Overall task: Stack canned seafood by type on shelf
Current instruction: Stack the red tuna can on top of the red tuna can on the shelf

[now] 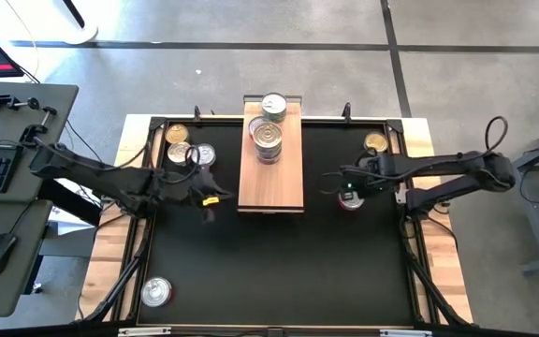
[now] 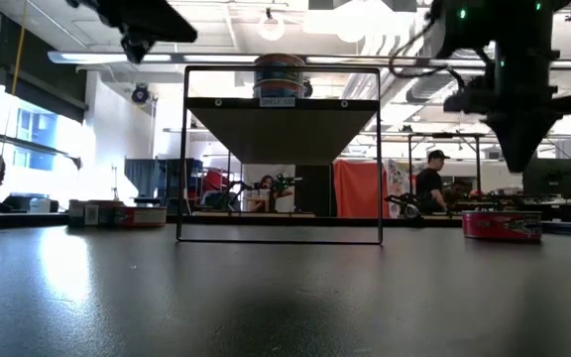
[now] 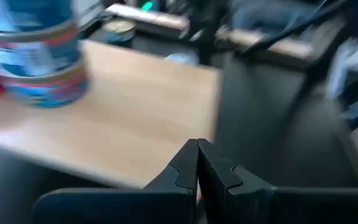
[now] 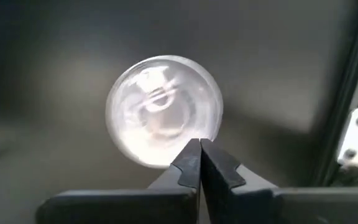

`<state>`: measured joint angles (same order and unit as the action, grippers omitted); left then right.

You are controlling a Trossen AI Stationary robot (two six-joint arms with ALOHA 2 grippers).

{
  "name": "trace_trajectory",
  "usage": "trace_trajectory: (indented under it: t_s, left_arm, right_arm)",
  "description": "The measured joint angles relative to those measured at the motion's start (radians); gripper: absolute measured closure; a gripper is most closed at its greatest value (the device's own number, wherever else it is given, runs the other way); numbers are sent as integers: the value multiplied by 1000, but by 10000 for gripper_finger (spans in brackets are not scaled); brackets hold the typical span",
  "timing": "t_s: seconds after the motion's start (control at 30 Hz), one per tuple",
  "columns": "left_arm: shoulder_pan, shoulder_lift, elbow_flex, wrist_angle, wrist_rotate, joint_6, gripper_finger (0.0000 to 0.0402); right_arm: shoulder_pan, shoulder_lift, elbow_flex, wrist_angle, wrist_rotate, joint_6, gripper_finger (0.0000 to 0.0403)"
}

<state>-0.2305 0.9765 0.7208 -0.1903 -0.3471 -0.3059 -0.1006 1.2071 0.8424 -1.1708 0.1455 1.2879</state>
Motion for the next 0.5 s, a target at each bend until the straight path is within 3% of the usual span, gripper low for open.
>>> trace_trajectory:
  t_s: [0.1, 0.27, 0.5]
  left_arm:
    - [-5, 26, -75, 163, 25, -63, 402]
    - [-60, 110, -98, 256, -23, -145, 402]
    - [-158, 348, 37, 299, -130, -138, 402]
  right_arm:
    - [-93, -4, -59, 59, -9, -112, 403]
    - [-248, -3, -144, 189, 54, -238, 403]
    - [-391, 13, -253, 412, 37, -408, 403]
